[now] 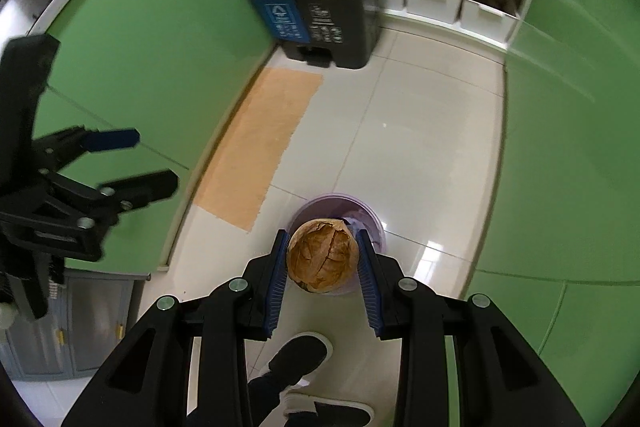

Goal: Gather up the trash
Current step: 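Open the right tool to drop the shell while the left tool drops the can, then move both tools back over the counter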

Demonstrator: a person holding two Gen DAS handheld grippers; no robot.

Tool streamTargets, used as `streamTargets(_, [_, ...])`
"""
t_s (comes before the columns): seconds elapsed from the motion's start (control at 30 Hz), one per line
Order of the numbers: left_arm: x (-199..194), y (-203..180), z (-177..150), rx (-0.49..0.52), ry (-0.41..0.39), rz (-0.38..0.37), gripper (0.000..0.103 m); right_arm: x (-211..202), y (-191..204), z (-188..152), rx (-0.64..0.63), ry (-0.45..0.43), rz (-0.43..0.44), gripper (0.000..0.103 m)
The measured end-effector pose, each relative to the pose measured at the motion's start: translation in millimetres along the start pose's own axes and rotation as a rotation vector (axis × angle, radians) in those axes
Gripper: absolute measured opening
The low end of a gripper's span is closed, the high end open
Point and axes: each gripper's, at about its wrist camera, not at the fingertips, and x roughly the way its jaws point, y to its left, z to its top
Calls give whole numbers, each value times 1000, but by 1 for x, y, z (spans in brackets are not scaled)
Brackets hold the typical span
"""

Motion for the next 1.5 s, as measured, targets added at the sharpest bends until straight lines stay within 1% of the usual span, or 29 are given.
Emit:
streamTargets(0.17, [-5,26,-7,-50,-27,2,100,31,11,4,-33,23,6,33])
streamTargets(0.33, [-4,44,-22,-85,-24,14,100,59,18,2,-55,45,-8,34])
streamTargets(0.37, [-5,47,-24,-89,-25,17,100,62,17,1,-54,45,-13,38])
streamTargets(0.4, [-5,49,-27,-93,-27,19,100,65,16,1,-51,44,-20,60])
streamTargets(0.47, [-8,53,-30,-106,-30,21,100,63,15,1,-36,19,-32,91])
streamTargets(0.5, [-9,55,-30,-111,-32,21,100,61,15,0,-30,9,-35,92])
streamTargets(0.57, [-12,55,-30,-119,-38,21,100,58,13,-1,-26,22,-51,96])
streamTargets(0.67, [-19,53,-27,-124,-46,7,100,48,9,-3,-6,24,-58,96])
streamTargets(0.77, [-29,42,-22,-108,-48,-5,100,29,8,-5,8,17,-64,96])
streamTargets(0.87, [-46,22,-16,-72,-54,-10,100,1,7,-8,26,6,-70,96])
streamTargets(0.93, [-64,6,-11,-39,-62,-5,100,-22,7,-10,45,-5,-76,96])
streamTargets(1.03, [-98,-20,-2,-2,-87,-11,100,-77,5,-14,88,-41,-89,96])
streamTargets(1.17, [-153,-58,14,27,-130,-48,100,-157,2,-22,152,-109,-112,96])
streamTargets(1.23, [-182,-82,22,54,-147,-70,100,-201,1,-29,184,-151,-138,96])
streamTargets(1.3, [-207,-106,26,95,-163,-90,100,-252,-2,-41,223,-202,-161,97])
streamTargets(1.4, [-243,-150,35,183,-192,-128,100,-317,-10,-65,283,-273,-211,97])
streamTargets(1.5, [-276,-198,44,288,-238,-171,100,-370,-20,-97,358,-340,-268,97])
